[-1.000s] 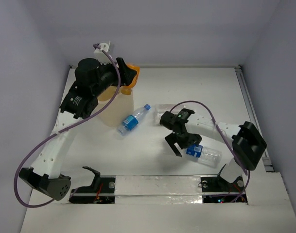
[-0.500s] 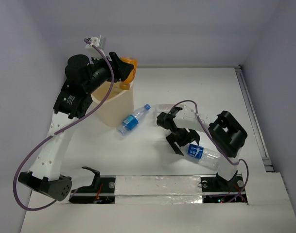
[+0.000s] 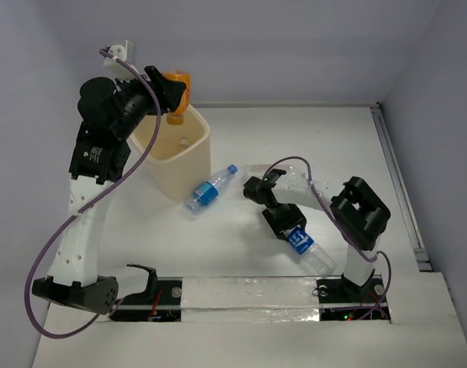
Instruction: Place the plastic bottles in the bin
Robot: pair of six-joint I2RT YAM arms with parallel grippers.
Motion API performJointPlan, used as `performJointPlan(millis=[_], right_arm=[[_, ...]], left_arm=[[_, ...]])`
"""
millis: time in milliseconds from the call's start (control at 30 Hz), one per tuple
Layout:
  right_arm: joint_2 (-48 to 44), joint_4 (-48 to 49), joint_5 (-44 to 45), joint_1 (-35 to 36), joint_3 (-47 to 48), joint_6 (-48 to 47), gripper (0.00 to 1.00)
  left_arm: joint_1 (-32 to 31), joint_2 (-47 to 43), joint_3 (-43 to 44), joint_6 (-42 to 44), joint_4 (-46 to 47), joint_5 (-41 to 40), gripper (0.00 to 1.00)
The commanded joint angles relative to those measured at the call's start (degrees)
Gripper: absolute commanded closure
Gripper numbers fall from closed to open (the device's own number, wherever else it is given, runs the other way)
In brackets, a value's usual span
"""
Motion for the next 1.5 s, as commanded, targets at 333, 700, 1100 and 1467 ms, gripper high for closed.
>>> performJointPlan(millis=[333, 700, 1100, 1467], right_arm=[[-20.57, 2.88, -5.94, 4.13, 19.07, 3.62, 0.59], [-13.48, 18.88, -11.75, 4.13, 56.14, -0.17, 0.56], [0.15, 52.88, -5.26, 0.36, 65.50, 11.60, 0.55], [11.68, 55.63, -4.63, -0.87, 72.18, 13.80, 0.10]], left_arm=[[6.00, 5.36, 2.05, 4.16, 5.41, -12.76, 0.79], [6.00, 2.82, -12.02, 3.54, 15.36, -15.14, 0.16], [6.00, -10.88, -18.43, -0.41, 4.20, -9.44, 0.23], [-1.81, -21.35, -28.45, 4.15, -7.49, -9.24, 0.39]])
